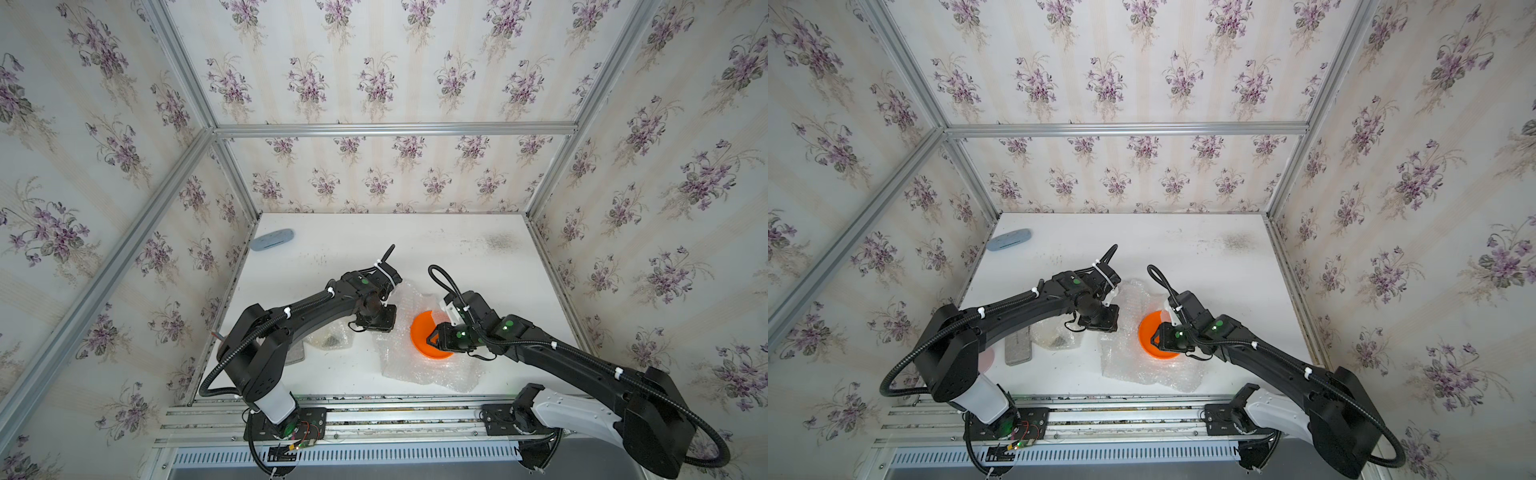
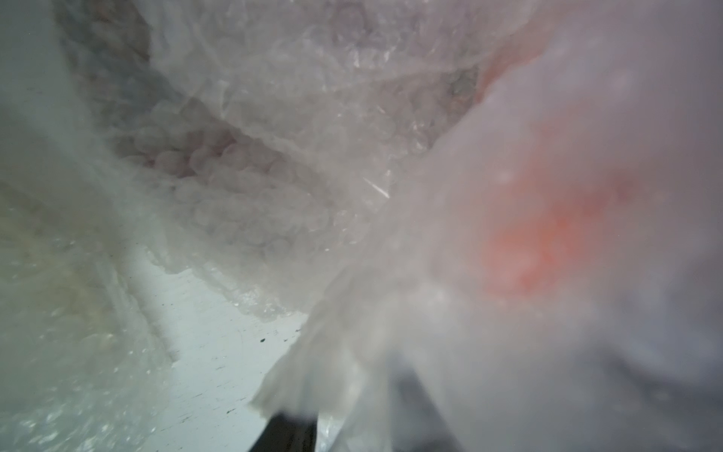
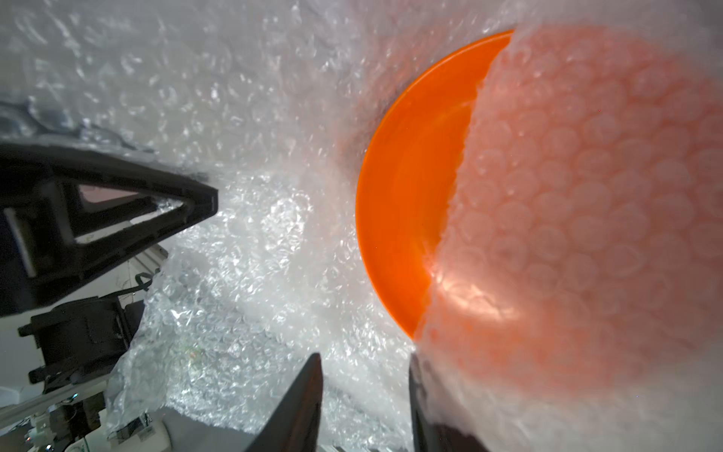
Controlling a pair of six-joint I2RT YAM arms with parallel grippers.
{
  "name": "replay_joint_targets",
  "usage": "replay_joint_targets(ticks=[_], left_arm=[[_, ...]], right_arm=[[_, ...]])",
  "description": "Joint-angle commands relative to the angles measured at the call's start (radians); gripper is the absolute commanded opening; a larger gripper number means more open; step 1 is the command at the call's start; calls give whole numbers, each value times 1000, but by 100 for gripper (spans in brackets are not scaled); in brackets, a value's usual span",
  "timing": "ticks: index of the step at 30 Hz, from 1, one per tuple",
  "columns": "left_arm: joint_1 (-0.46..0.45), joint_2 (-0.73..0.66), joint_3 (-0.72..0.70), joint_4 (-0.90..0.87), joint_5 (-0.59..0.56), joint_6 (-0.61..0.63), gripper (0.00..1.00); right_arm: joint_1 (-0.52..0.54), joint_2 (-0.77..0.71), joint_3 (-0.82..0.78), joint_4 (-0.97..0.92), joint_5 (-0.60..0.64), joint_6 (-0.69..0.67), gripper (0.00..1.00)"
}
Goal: Unpack dinner plates from bubble wrap
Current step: Unwrap the bubble wrap at the center of the board.
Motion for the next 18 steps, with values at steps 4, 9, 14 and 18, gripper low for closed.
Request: replay_joint_targets(ticks=[4,9,14,18], left_arm=[[11,-26,-33,9,-21,10,34],[15,-20,-53,9,-20,15,34],[14,-26,-61,11,-24,3,34],[15,-25,-51,11,-26,4,35]], right_arm=[[-149,74,-13,89,75,-59,37],[-309,106,27,72,127,-130,37],[-339,106,135,-48,167,-254,46],[-265,32,163,-135,130,-368,60]])
